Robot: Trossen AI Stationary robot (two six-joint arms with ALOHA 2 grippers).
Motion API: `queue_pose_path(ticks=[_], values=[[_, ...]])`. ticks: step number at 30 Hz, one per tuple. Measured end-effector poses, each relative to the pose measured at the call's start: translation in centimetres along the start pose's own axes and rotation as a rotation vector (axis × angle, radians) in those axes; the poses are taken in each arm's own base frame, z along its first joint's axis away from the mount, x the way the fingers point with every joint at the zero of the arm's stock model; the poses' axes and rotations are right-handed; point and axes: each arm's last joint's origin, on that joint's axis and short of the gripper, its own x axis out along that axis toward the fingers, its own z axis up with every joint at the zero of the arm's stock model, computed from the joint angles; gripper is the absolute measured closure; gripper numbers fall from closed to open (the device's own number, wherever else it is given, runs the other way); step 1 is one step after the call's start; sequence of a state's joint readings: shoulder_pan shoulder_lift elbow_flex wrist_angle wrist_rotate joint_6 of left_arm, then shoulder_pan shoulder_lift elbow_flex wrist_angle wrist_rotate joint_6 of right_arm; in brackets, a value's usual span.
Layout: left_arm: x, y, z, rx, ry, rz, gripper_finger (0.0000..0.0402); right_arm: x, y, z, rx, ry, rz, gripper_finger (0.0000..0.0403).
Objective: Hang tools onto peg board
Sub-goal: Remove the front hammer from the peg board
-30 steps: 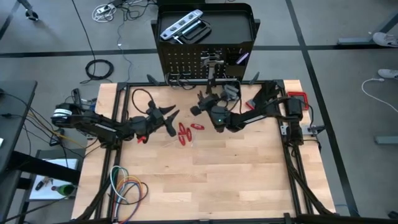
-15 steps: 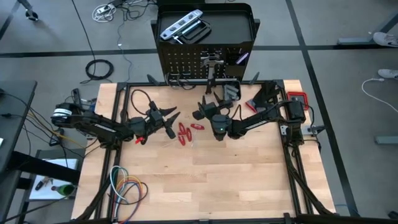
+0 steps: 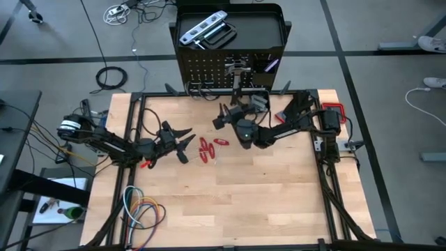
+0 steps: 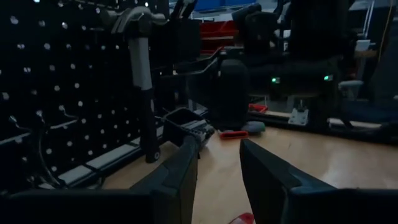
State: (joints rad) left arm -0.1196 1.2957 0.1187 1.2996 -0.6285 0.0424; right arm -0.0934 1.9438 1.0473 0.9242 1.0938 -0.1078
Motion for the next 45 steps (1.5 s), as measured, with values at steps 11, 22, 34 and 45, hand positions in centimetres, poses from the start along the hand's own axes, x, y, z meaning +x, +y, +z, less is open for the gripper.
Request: queue_pose_path(ticks=[11, 22, 34, 45], values=[[-0.1, 0.0, 0.2, 0.003, -0.021, 0.001, 0.0280, 0.8, -0.6, 0.2, 0.113, -0.013, -0.050, 0.0089], [0.1, 0.3, 0.8, 0.043, -0.069, 0.025, 0.0280, 2.9, -2.1, 0.0, 0.154, -0.009, -0.134, 0.0089], [0.1, 0.2, 0.0, 0.133, -0.003, 0.016, 0.0280, 5.5, -3.9, -0.2, 0.178, -0.013, -0.147, 0.0089], [0.1, 0.2, 0.2, 0.155, -0.014, 0.017, 0.0280, 7.1, -2.8, 2.0, 0.122, 0.057, -0.179, 0.0089]])
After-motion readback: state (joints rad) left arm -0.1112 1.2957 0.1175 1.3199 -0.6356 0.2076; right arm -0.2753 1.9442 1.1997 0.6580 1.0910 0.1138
